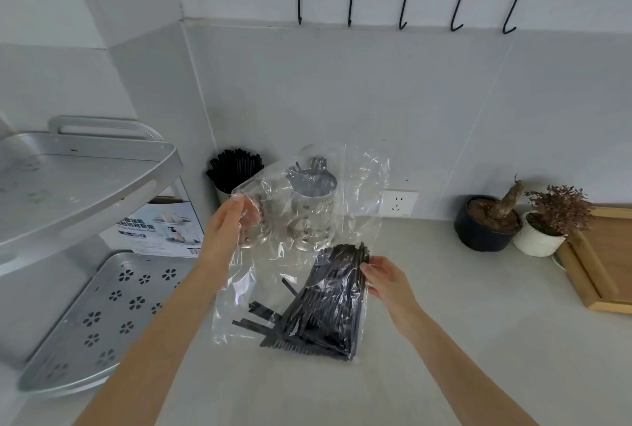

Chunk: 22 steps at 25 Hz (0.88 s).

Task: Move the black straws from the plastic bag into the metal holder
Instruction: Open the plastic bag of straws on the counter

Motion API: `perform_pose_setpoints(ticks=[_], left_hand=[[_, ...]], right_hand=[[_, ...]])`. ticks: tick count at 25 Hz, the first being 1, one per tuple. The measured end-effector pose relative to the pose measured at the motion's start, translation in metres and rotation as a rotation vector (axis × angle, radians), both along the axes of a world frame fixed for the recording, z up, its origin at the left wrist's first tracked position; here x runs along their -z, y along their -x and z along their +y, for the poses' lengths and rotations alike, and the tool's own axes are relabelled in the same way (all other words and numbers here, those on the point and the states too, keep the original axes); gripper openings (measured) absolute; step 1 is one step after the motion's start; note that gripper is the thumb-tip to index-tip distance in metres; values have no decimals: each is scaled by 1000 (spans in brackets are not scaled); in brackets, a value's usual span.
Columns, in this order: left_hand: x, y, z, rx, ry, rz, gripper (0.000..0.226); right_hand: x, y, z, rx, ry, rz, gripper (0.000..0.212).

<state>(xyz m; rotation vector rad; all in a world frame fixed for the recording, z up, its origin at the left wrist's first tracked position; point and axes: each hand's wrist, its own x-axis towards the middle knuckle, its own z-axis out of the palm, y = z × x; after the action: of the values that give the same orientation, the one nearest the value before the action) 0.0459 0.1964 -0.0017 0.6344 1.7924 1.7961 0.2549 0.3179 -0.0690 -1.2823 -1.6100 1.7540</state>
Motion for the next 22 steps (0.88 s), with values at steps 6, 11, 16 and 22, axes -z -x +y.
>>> perform_pose_setpoints(ticks=[6,11,16,22], left_hand=[[7,-5,2,-68,-27,-160,34],[2,-20,7,-76,-21,-192,30],[-1,-23,9,-18,-10,-111,27],[31,-19,-6,130,201,-38,39]], right_hand=[[-13,-16,8,128,-51,108,16],[-33,-31,20,133,-155,118,19],[-33,-36,23,143,-166,118,13],[-9,-41,17,181,-97,117,13]])
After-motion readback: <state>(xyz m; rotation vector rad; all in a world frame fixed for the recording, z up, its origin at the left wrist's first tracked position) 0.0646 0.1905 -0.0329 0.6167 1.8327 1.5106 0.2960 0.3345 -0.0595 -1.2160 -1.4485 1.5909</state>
